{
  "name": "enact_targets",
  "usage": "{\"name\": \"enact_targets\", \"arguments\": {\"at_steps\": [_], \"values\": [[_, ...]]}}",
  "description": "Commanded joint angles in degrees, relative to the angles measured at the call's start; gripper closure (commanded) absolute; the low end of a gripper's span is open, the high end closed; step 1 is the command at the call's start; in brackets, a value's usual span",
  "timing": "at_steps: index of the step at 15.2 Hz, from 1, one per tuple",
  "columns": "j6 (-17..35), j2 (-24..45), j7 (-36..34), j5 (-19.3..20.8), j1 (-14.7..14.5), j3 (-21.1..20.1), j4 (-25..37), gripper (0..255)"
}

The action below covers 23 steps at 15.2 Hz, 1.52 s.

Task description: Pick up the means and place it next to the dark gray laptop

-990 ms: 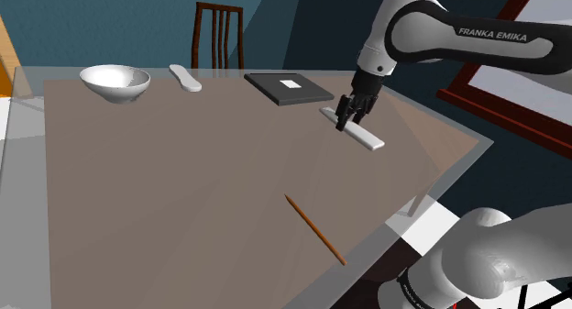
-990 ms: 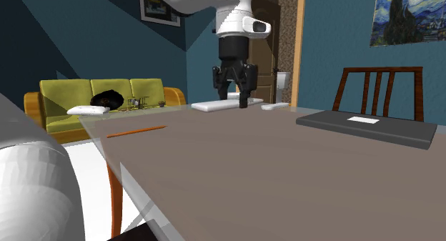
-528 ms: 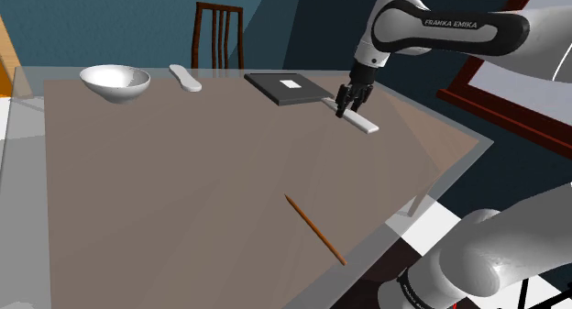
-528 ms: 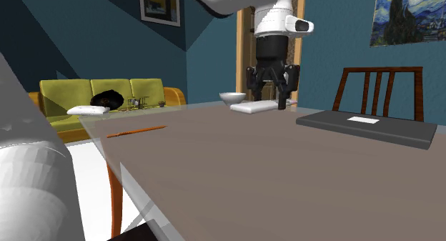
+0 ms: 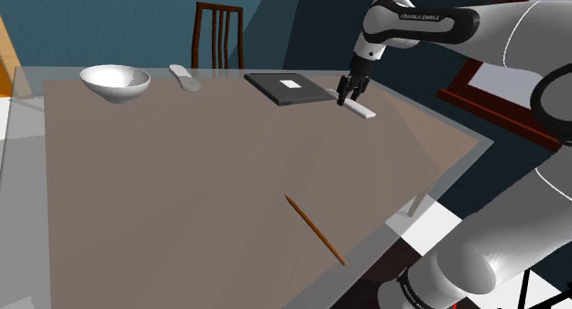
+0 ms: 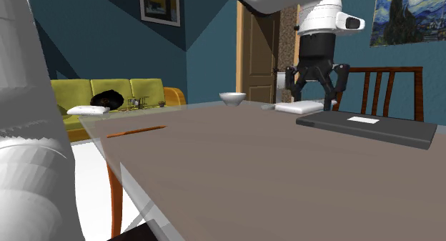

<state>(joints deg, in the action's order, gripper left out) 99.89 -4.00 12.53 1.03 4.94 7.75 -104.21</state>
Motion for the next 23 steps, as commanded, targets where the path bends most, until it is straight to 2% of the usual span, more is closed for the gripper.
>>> {"name": "enact_targets", "arguments": {"at_steps": [1,7,23], "values": [[-0.8,4.5,2.5,-0.6,1.0,1.3,5.3,255],[-4.9,18.1,8.5,-3.2,4.7,3.7,22.8,255],[7.5,17.9,8.5,-3.2,4.4,3.4,10.2,255]]}}
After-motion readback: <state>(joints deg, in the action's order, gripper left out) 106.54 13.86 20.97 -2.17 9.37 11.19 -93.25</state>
